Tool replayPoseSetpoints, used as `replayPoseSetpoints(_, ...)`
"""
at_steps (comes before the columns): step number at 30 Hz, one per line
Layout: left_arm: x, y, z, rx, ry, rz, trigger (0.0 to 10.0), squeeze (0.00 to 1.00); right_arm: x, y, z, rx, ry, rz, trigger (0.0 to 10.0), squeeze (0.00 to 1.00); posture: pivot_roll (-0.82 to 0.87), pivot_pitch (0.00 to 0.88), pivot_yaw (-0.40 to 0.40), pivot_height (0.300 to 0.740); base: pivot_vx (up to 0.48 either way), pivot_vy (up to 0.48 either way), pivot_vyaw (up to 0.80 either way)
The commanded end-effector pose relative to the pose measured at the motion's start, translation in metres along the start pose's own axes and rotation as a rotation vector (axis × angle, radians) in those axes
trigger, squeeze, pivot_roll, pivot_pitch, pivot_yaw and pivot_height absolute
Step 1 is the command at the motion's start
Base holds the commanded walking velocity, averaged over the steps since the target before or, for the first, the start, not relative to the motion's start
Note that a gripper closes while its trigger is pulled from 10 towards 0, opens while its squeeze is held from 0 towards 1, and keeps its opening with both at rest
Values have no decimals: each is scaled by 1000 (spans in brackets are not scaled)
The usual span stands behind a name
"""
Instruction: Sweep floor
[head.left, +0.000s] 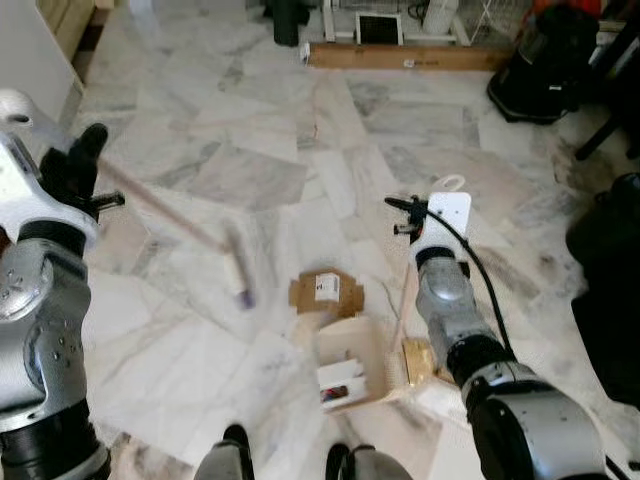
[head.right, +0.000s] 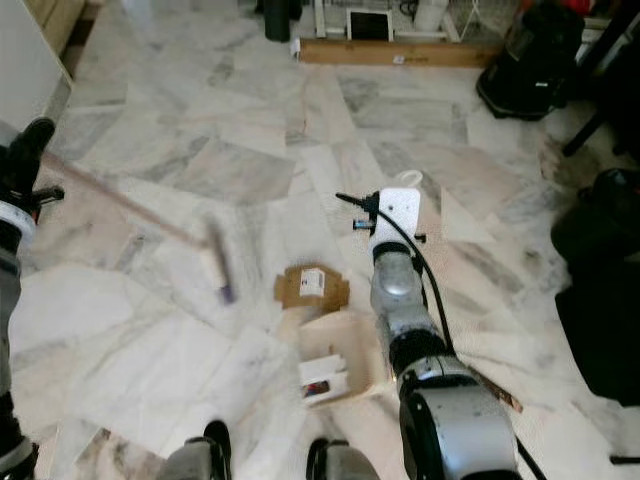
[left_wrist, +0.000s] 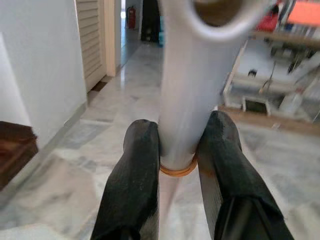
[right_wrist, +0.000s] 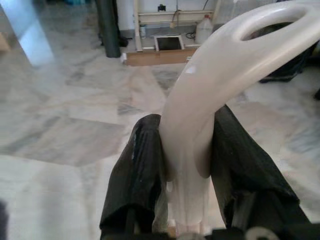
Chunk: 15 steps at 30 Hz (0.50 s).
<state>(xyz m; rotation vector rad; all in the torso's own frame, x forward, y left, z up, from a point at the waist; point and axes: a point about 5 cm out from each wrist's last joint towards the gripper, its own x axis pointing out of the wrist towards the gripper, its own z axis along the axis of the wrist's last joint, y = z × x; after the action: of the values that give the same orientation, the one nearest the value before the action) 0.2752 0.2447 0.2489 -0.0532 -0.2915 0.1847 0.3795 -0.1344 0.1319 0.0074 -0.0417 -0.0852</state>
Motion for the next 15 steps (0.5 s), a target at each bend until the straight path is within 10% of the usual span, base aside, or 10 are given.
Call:
replayPoseSetpoints(1,-3,-8,-4,21,-20,-43,10000,0,3,-1,17,50,-77,-11,10000,0,12,61,-35,740,0,0,0)
replayPoseSetpoints(15,-17,-50,-59,51,234,-334,10000,0,-13,14,25,110,-133,30,10000,0,28,0,-23,740,0,0,0)
